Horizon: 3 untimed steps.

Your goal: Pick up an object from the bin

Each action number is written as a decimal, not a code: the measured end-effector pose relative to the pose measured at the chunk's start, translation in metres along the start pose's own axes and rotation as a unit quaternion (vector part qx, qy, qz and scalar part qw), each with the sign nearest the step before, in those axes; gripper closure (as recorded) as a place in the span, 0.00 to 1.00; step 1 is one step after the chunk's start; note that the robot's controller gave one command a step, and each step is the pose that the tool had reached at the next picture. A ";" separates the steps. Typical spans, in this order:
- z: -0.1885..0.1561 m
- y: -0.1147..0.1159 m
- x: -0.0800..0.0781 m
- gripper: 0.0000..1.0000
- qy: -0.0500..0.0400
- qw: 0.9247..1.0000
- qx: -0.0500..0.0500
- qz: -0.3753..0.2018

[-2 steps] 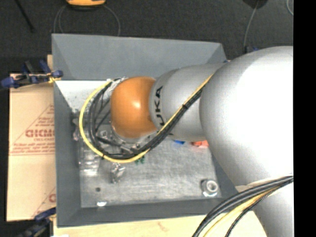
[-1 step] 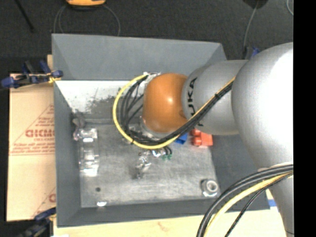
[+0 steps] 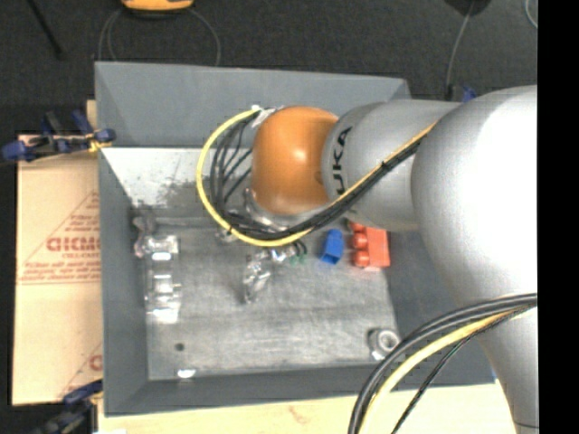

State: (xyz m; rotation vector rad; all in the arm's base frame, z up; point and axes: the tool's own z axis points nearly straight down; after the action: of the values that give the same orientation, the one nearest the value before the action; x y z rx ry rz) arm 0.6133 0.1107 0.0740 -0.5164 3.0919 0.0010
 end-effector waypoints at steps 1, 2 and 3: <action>-0.002 -0.030 0.025 0.00 -0.003 1.000 -0.001 0.016; -0.002 -0.051 0.048 0.00 -0.007 1.000 0.001 -0.030; -0.002 -0.064 0.120 0.00 -0.007 0.997 0.002 -0.077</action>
Offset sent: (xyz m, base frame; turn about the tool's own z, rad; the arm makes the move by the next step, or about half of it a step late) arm -0.0171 -0.0361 -0.0021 0.0278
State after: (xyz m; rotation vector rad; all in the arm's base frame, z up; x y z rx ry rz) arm 0.5210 0.0111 0.0748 -0.7501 3.0295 -0.0016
